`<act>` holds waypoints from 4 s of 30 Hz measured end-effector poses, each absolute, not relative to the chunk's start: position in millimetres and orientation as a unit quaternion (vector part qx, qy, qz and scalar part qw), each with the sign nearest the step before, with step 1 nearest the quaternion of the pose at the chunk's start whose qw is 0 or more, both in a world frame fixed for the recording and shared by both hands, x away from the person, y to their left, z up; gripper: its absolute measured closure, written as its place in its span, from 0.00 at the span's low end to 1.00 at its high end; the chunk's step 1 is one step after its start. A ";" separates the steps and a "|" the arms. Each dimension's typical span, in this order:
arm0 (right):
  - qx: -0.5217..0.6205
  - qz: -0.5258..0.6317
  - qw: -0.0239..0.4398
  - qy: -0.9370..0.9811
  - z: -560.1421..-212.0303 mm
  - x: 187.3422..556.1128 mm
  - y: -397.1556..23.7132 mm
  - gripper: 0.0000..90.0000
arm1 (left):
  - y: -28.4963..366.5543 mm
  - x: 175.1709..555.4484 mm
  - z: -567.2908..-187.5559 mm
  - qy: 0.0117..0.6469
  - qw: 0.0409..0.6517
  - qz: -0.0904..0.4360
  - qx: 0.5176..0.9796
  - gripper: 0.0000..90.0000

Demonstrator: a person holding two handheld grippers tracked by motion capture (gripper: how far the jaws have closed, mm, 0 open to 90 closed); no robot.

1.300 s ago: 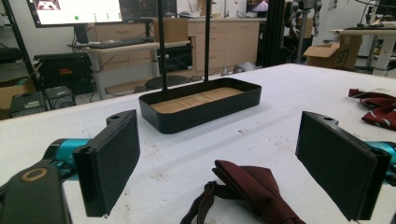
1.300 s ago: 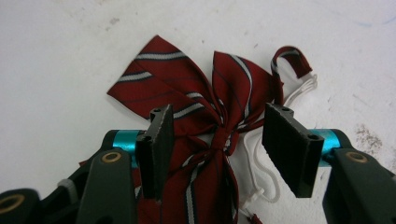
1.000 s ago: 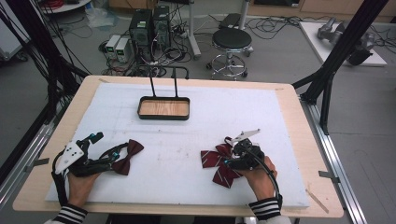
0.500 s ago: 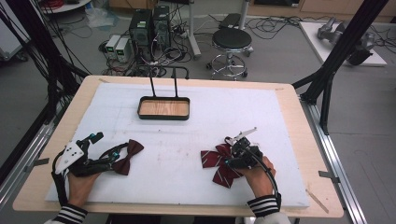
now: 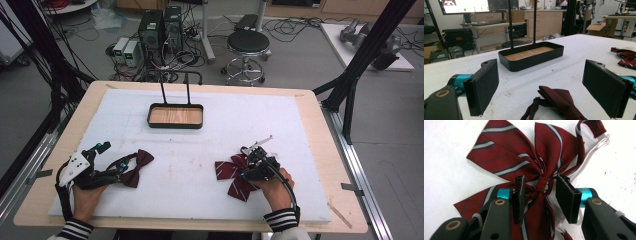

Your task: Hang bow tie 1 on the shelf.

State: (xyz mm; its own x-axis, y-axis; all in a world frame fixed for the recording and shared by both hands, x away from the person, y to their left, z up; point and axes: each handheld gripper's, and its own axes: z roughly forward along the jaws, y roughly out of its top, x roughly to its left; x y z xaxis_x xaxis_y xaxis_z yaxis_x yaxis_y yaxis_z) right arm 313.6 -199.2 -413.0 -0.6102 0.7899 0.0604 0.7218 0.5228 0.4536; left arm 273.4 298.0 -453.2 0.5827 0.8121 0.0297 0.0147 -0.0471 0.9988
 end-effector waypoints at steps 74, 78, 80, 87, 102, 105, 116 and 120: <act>0.368 0.488 0.213 0.763 -363.1 307.8 -194.9 0.84 | 298.3 273.6 -453.2 0.320 0.611 0.326 0.646 0.16; 0.363 0.500 0.217 0.756 -359.2 310.0 -191.1 0.84 | 298.4 273.6 -453.2 0.321 0.611 0.326 0.646 0.16; 0.362 0.501 0.217 0.756 -356.9 311.4 -188.3 0.84 | 298.4 273.6 -453.2 0.321 0.611 0.326 0.646 0.16; 0.350 0.510 0.231 0.751 -344.6 315.4 -178.3 0.84 | 298.3 273.6 -453.2 0.321 0.612 0.326 0.645 0.16; 0.337 0.537 0.237 0.736 -327.1 333.5 -155.4 0.84 | 298.7 273.9 -453.2 0.322 0.614 0.324 0.644 0.16; 0.333 0.540 0.239 0.735 -323.2 339.1 -150.2 0.84 | 298.7 273.9 -453.2 0.322 0.614 0.324 0.644 0.16; 0.330 0.548 0.236 0.732 -311.1 357.8 -134.4 0.84 | 299.1 274.1 -453.3 0.323 0.614 0.322 0.644 0.16; 0.330 0.550 0.232 0.732 -307.6 367.1 -128.6 0.84 | 299.2 274.2 -453.3 0.323 0.615 0.321 0.644 0.16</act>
State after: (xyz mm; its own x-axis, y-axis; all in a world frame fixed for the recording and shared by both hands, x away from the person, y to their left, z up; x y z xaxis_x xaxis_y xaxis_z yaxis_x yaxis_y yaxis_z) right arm 367.1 -128.6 -307.6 -0.6751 0.7374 0.0232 0.2279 0.1785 0.9572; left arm 274.2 299.2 -453.3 0.5845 0.8112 0.0163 0.0208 -0.0350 0.9992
